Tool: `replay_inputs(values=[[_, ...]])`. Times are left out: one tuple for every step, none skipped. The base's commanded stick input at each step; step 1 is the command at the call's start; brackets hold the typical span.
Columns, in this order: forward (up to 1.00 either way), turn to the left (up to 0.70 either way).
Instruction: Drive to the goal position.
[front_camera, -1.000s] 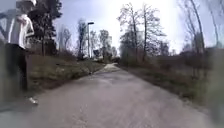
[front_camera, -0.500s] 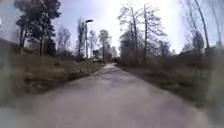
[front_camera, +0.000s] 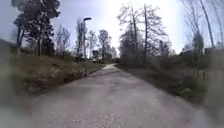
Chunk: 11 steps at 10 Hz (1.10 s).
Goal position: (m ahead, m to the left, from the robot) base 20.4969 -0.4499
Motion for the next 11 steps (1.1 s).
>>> replay_inputs(values=[[1.00, 0.00], [1.00, 0.00], [1.00, 0.00], [1.00, 0.00], [1.00, 0.00], [1.00, 0.00], [1.00, 0.00], [1.00, 0.00], [1.00, 0.00], [1.00, 0.00], [1.00, 0.00]])
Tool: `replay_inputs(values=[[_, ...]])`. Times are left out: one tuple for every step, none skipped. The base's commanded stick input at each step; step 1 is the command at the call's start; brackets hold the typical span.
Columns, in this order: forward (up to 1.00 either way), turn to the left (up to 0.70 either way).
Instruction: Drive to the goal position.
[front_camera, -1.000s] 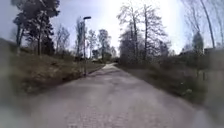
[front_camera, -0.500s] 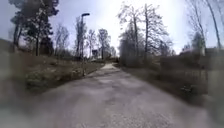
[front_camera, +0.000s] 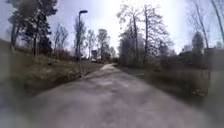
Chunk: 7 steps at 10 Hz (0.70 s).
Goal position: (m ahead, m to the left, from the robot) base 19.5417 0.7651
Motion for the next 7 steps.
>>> replay_inputs(values=[[1.00, 0.00], [1.00, 0.00], [1.00, 0.00], [1.00, 0.00], [1.00, 0.00], [1.00, 0.00], [1.00, 0.00]])
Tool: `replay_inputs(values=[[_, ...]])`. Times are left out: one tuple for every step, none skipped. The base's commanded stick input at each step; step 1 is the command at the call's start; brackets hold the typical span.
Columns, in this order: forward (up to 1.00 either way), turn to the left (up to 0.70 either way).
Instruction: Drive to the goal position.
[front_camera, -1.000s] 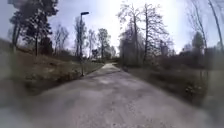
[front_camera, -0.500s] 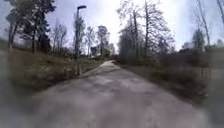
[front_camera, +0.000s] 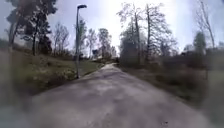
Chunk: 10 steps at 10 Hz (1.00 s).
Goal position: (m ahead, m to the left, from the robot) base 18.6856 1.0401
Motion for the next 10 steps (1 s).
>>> replay_inputs(values=[[1.00, 0.00], [1.00, 0.00], [1.00, 0.00], [1.00, 0.00], [1.00, 0.00], [1.00, 0.00], [1.00, 0.00], [1.00, 0.00], [1.00, 0.00], [1.00, 0.00]])
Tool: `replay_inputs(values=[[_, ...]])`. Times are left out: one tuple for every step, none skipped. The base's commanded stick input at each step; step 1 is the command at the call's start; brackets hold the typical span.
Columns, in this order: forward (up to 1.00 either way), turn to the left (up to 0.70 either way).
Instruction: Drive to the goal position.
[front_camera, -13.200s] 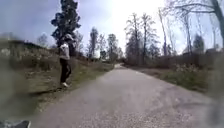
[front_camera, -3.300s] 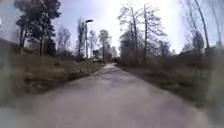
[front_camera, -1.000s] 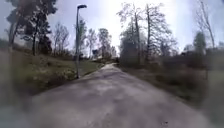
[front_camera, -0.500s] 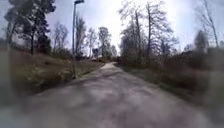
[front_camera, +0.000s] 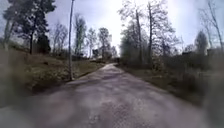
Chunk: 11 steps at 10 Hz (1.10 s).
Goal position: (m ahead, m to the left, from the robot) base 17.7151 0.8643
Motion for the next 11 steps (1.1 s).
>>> replay_inputs(values=[[1.00, 0.00], [1.00, 0.00], [1.00, 0.00], [1.00, 0.00], [1.00, 0.00], [1.00, 0.00], [1.00, 0.00], [1.00, 0.00], [1.00, 0.00], [1.00, 0.00], [1.00, 0.00]])
